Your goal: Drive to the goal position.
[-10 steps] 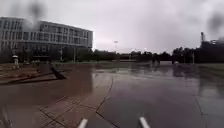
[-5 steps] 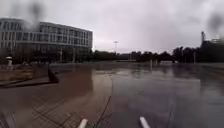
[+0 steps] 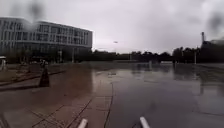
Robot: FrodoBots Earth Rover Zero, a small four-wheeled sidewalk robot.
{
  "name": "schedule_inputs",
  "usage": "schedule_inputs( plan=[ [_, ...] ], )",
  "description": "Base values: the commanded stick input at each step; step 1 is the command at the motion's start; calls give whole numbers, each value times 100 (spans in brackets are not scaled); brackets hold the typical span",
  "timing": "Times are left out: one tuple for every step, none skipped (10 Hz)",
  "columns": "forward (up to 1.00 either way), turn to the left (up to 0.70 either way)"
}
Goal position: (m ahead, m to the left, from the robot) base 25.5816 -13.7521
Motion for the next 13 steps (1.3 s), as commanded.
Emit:
schedule_inputs(
  plan=[
    [100,-26],
    [100,-24],
    [100,-9],
    [100,0],
    [100,0],
    [100,-1],
    [100,-14],
    [100,-31],
    [100,-23],
    [100,0],
    [100,0],
    [100,0],
    [100,-8]
  ],
)
